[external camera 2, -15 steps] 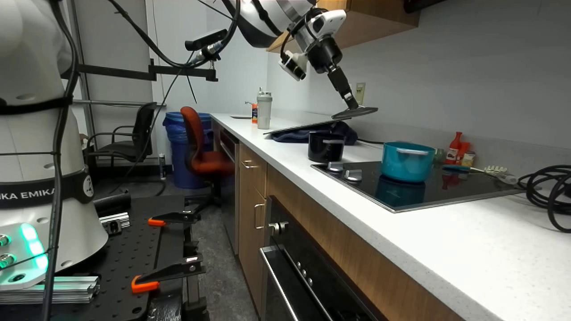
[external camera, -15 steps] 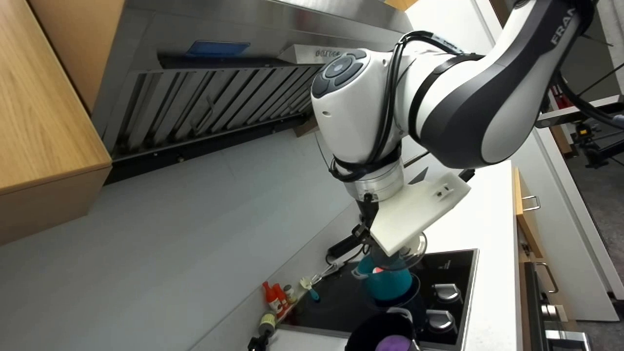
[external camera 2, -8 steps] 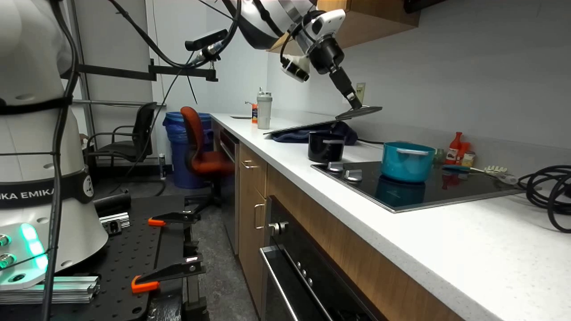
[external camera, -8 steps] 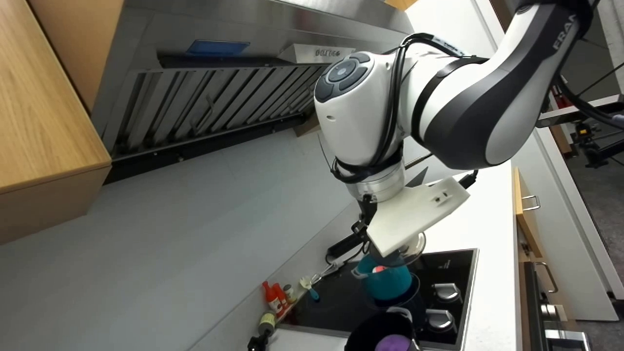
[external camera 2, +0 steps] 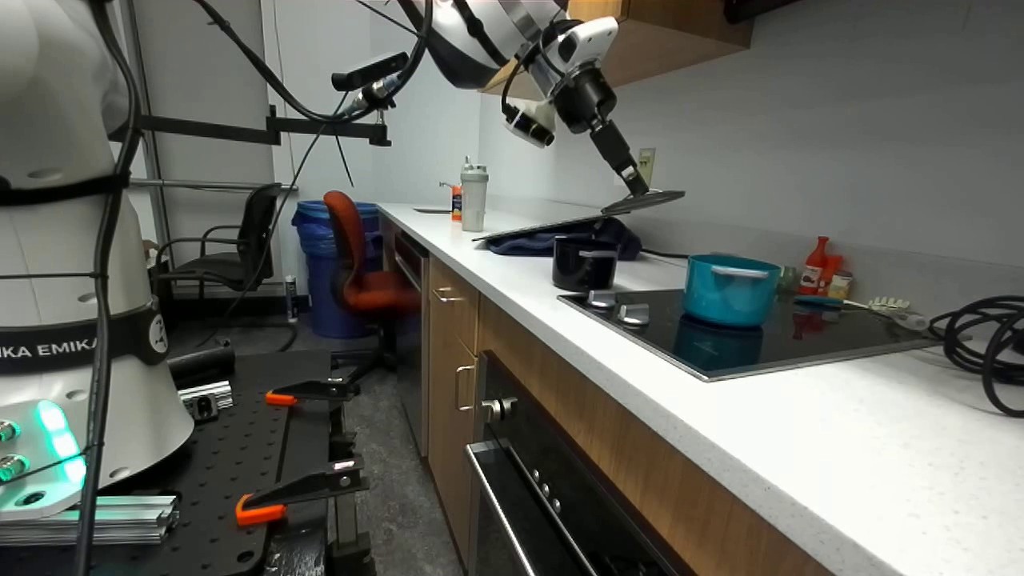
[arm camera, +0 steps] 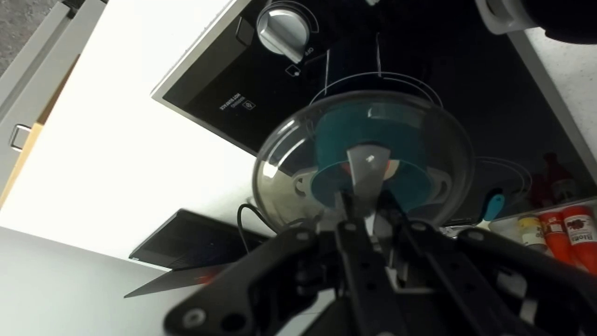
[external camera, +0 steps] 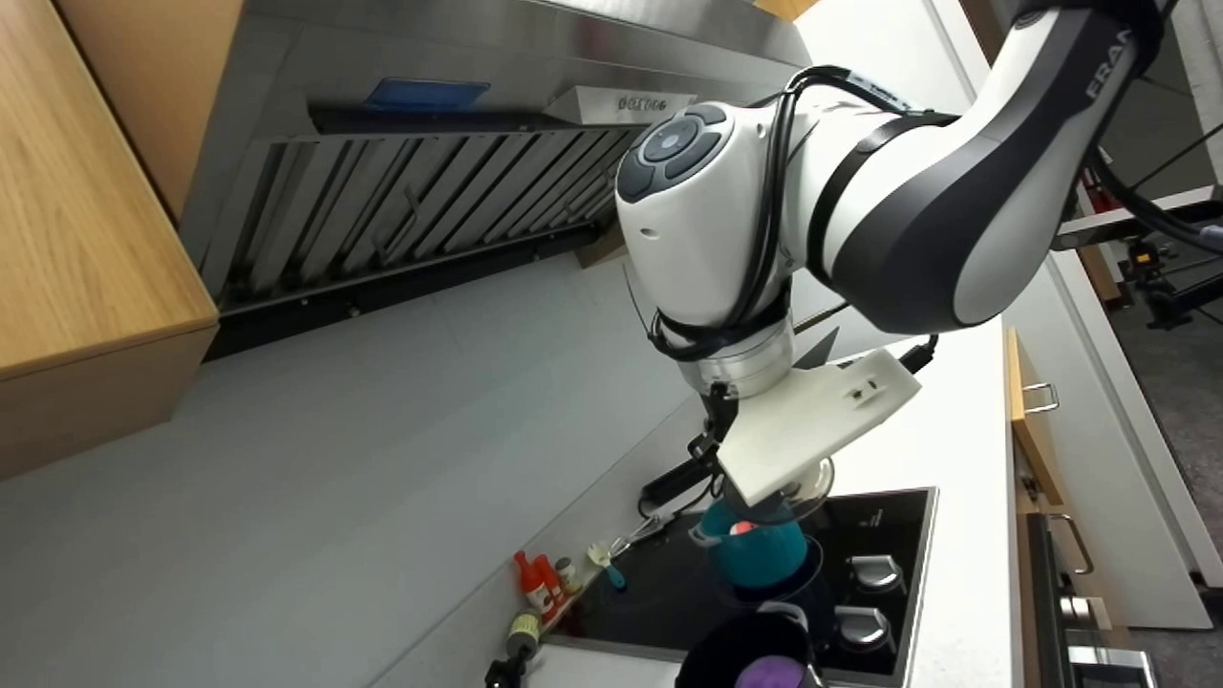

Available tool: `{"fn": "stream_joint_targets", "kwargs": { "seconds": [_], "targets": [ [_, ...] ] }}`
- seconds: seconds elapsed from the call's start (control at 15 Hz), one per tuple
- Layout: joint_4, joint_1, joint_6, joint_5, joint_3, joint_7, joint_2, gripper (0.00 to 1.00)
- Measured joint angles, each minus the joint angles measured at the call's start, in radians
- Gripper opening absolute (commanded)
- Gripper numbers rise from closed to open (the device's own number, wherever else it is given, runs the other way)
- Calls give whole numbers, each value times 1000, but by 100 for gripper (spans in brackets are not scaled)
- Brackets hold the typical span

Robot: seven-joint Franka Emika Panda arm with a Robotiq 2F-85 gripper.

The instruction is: Place the lid on the blue pot

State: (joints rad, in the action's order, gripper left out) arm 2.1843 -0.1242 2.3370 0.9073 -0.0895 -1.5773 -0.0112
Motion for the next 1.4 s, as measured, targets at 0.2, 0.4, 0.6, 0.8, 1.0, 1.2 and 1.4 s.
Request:
{"fn": "stream_joint_targets", "kwargs": {
  "seconds": [0.2, 0.4, 0.6, 0.8, 1.0, 1.2, 1.4],
  "targets": [
    [0, 0, 0, 0, 0, 0, 0, 14],
    [0, 0, 0, 0, 0, 0, 0, 14],
    [0, 0, 0, 0, 0, 0, 0, 4],
    [-1, 0, 0, 0, 1, 1, -3, 4],
    [-10, 7, 0, 0, 8, 1, -12, 4],
    [-34, 18, 0, 0, 21, 1, -30, 4],
    [-67, 28, 2, 0, 32, 0, -60, 4]
  ]
}}
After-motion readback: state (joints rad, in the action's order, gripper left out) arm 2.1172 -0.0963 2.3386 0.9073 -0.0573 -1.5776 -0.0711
